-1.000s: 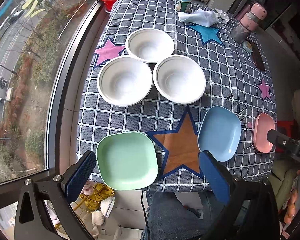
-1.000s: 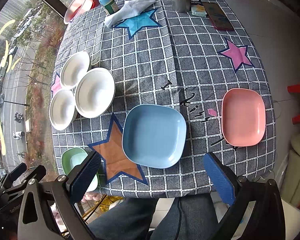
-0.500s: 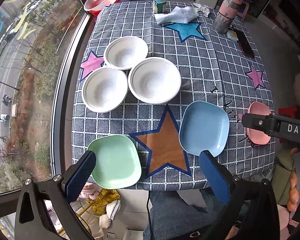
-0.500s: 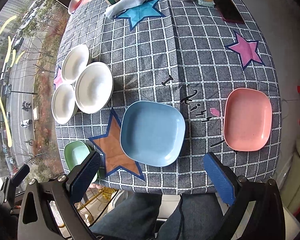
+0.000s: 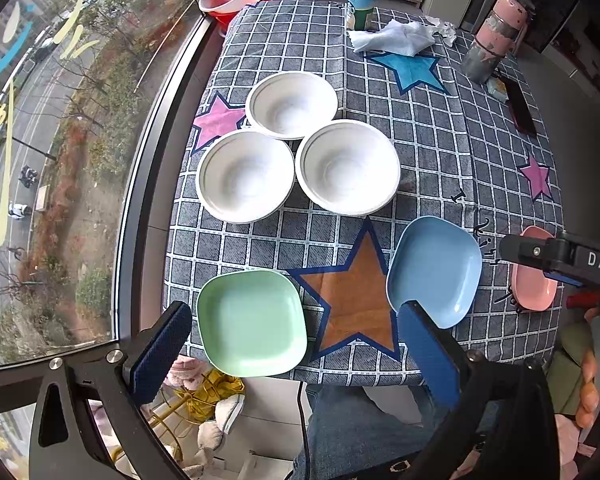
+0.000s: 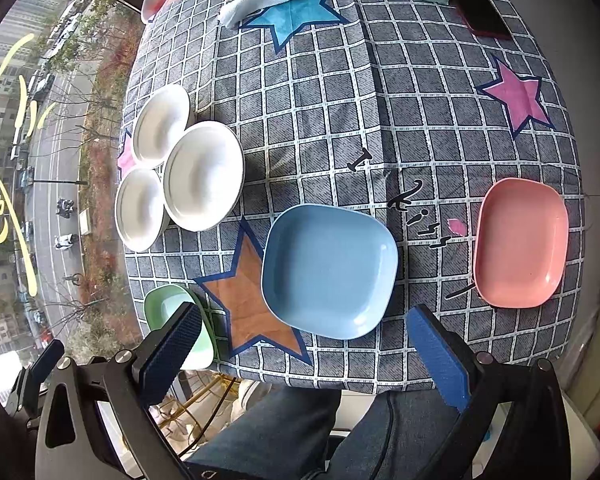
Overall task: Organize plates and bowls
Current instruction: 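Move both grippers toward the light blue plate, then close both grippers on the rim of the light blue plate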
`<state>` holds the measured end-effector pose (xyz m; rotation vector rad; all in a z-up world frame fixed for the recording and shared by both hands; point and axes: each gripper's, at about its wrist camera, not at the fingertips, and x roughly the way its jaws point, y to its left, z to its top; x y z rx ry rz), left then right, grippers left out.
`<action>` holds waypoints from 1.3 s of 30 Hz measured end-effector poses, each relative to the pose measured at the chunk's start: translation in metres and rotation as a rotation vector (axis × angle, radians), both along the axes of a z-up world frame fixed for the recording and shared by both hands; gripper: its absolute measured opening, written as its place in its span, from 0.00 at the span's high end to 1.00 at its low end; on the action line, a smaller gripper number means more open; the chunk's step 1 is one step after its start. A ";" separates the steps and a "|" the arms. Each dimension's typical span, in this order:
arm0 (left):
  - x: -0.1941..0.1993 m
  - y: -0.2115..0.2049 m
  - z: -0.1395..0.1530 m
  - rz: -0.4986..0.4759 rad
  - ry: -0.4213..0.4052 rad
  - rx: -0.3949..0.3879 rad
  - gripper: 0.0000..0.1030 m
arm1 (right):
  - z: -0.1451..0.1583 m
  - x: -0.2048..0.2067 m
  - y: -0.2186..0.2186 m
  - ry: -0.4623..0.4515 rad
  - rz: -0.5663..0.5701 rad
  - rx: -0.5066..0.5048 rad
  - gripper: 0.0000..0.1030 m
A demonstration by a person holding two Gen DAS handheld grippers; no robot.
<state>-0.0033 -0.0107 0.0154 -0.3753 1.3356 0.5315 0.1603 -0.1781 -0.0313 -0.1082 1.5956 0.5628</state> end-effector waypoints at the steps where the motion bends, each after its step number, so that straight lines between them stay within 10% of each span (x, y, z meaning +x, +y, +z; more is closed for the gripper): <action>1: 0.002 0.000 0.000 -0.008 -0.001 -0.003 0.00 | 0.000 0.001 -0.001 0.001 -0.007 0.003 0.00; 22: 0.079 -0.044 -0.148 -0.194 0.273 -0.041 0.00 | -0.125 -0.008 -0.061 0.100 -0.138 -0.222 0.00; 39: 0.086 -0.059 -0.231 -0.196 0.360 -0.055 0.00 | -0.197 -0.028 -0.048 0.019 0.070 -0.347 0.00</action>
